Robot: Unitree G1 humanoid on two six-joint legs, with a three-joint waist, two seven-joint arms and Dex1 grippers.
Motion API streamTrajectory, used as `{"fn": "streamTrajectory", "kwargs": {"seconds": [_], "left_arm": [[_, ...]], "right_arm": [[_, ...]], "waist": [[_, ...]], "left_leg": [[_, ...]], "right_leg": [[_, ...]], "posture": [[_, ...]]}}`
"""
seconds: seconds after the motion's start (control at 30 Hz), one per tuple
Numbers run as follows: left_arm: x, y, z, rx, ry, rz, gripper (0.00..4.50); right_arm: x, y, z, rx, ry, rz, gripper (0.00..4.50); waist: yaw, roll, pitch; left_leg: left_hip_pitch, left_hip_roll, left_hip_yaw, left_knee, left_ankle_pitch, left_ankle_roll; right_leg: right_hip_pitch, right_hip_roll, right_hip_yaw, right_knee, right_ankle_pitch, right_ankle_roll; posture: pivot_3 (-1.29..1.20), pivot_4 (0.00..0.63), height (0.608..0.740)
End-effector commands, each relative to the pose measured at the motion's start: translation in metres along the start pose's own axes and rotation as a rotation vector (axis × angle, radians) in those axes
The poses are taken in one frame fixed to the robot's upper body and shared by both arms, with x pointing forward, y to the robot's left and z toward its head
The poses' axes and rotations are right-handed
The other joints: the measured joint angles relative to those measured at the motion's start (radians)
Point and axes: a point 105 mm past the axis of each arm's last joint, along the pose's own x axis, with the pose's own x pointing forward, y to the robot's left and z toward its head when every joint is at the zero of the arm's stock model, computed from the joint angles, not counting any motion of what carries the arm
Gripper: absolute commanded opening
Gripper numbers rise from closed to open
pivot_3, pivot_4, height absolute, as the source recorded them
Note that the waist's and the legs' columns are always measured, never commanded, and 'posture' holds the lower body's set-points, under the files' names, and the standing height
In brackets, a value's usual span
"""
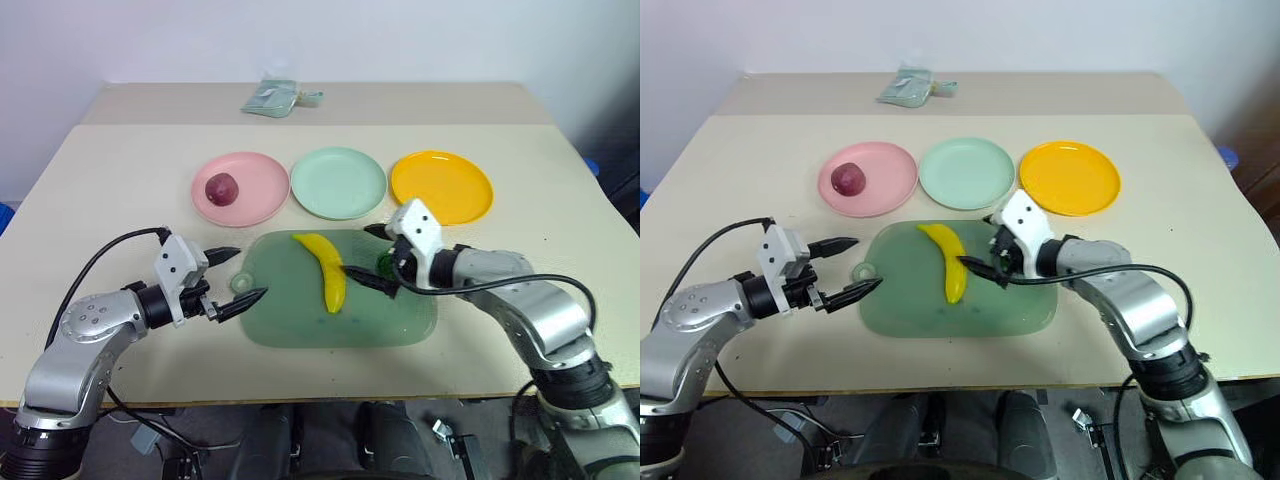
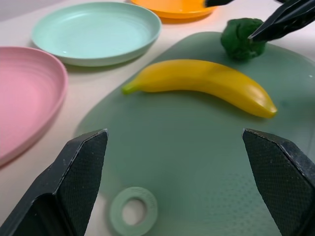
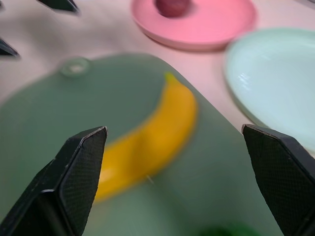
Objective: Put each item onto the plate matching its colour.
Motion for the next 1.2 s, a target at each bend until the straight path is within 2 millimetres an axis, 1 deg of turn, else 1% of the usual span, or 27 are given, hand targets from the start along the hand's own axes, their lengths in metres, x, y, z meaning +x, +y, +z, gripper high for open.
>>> {"fn": "streamTrajectory", "kwargs": {"seconds": [0.03, 0.13, 0.2, 0.43, 0.53, 0.63, 0.73, 0.77, 0.83, 0.9, 0.97, 1.07, 1.13, 1.17, 1.2], "left_arm": [[-0.004, -0.001, 0.004, 0.027, -0.008, 0.000, 4.45], [-0.009, -0.001, -0.001, 0.026, 0.013, 0.017, 4.45], [-0.012, -0.002, -0.003, 0.025, 0.018, 0.027, 4.45], [-0.019, -0.004, -0.002, 0.011, 0.009, 0.068, 4.45], [-0.020, -0.004, -0.001, 0.006, -0.001, 0.078, 4.45], [-0.020, -0.004, -0.001, 0.003, -0.007, 0.084, 4.50], [-0.019, -0.002, 0.000, 0.006, -0.011, 0.088, 4.50], [-0.018, -0.001, 0.000, 0.006, -0.013, 0.089, 4.50], [-0.017, 0.000, 0.001, 0.007, -0.014, 0.089, 4.50], [-0.016, 0.000, 0.001, 0.009, -0.017, 0.088, 4.50], [-0.015, 0.001, 0.001, 0.009, -0.020, 0.087, 4.50], [-0.011, 0.000, 0.002, 0.009, -0.030, 0.077, 4.50], [-0.009, -0.002, 0.003, 0.009, -0.034, 0.068, 4.50], [-0.008, -0.004, 0.003, 0.008, -0.038, 0.062, 4.50], [-0.006, -0.006, 0.004, 0.007, -0.044, 0.054, 4.50]], "right_arm": [[0.019, -0.006, 0.005, 0.026, 0.057, -0.069, 4.50], [0.032, -0.013, 0.001, 0.058, 0.125, -0.130, 4.50], [0.037, -0.015, -0.002, 0.083, 0.157, -0.156, 4.50], [0.043, -0.010, -0.012, 0.149, 0.236, -0.165, 4.50], [0.046, -0.013, -0.015, 0.159, 0.259, -0.187, 4.50], [0.048, -0.013, -0.016, 0.150, 0.270, -0.197, 3.63], [0.051, -0.010, -0.011, 0.137, 0.259, -0.191, 2.06], [0.052, -0.009, -0.009, 0.130, 0.253, -0.186, 1.62], [0.054, -0.006, -0.004, 0.088, 0.232, -0.175, 1.62], [0.056, -0.001, 0.010, 0.018, 0.160, -0.146, 1.62], [0.056, 0.003, 0.022, -0.013, 0.101, -0.126, 1.62], [0.050, -0.004, 0.054, -0.004, -0.032, -0.144, 1.62], [0.041, -0.025, 0.069, 0.017, -0.088, -0.219, 1.62], [0.034, -0.042, 0.074, 0.032, -0.103, -0.287, 1.62], [0.024, -0.065, 0.077, 0.052, -0.109, -0.377, 1.62]], "waist": [[-0.001, 0.000, 0.000], [0.003, 0.000, 0.000], [0.003, 0.000, 0.000], [-0.004, 0.001, 0.000], [-0.007, 0.001, 0.000], [-0.014, 0.001, 0.000], [-0.018, 0.001, 0.000], [-0.019, 0.001, 0.000], [-0.019, 0.001, 0.000], [-0.019, 0.001, 0.000], [-0.019, 0.001, 0.000], [-0.019, 0.001, 0.000], [-0.018, 0.001, 0.000], [-0.017, 0.001, 0.000], [-0.016, 0.001, 0.000]], "left_leg": [[0.000, 0.000, 0.000, 0.000, 0.000, 0.000], [0.000, 0.000, 0.000, 0.000, 0.000, 0.000], [0.000, -0.001, 0.000, 0.000, 0.000, 0.000], [0.000, -0.001, 0.000, -0.001, 0.000, 0.000], [0.000, -0.001, 0.000, -0.001, 0.000, 0.000], [0.000, -0.001, 0.000, -0.002, 0.000, 0.000], [0.000, -0.001, 0.000, -0.003, 0.000, 0.000], [0.000, -0.001, 0.001, -0.003, 0.000, -0.001], [0.000, -0.001, 0.001, -0.003, 0.001, -0.001], [0.000, -0.001, 0.001, -0.004, 0.001, -0.001], [0.000, -0.001, 0.001, -0.004, 0.001, -0.001], [0.000, -0.001, 0.001, -0.004, 0.001, -0.001], [0.000, -0.001, 0.001, -0.004, 0.001, -0.001], [0.000, -0.001, 0.001, -0.004, 0.001, -0.001], [0.000, -0.001, 0.001, -0.004, 0.001, -0.001]], "right_leg": [[0.000, 0.000, 0.000, 0.000, 0.000, 0.000], [0.000, 0.000, 0.000, 0.000, 0.000, 0.000], [0.000, 0.000, 0.000, 0.000, 0.000, 0.000], [-0.001, 0.000, 0.000, 0.000, 0.000, 0.000], [-0.001, 0.000, 0.000, 0.000, 0.000, 0.000], [-0.001, 0.000, 0.000, 0.000, 0.000, 0.000], [-0.002, 0.000, 0.000, 0.000, 0.000, 0.000], [-0.002, 0.000, 0.000, 0.000, 0.000, 0.000], [-0.002, 0.001, 0.000, 0.000, 0.000, 0.000], [-0.002, 0.001, 0.000, 0.000, 0.000, 0.000], [-0.002, 0.001, 0.000, 0.000, 0.000, 0.000], [-0.002, 0.001, 0.000, 0.000, 0.000, 0.000], [-0.002, 0.001, 0.000, 0.000, 0.000, 0.000], [-0.002, 0.001, 0.000, 0.000, 0.000, 0.000], [-0.002, 0.001, 0.000, 0.000, 0.000, 0.000]], "posture": [[0.00, 0.150, 0.740], [0.00, 0.150, 0.740], [0.00, 0.150, 0.740], [0.00, 0.150, 0.740], [0.00, 0.150, 0.740], [0.00, 0.150, 0.740], [0.00, 0.150, 0.740], [0.00, 0.150, 0.740], [0.00, 0.150, 0.740], [0.00, 0.150, 0.740], [0.00, 0.150, 0.740], [0.00, 0.150, 0.740], [0.00, 0.150, 0.740], [0.00, 0.150, 0.740], [0.00, 0.150, 0.740]]}}
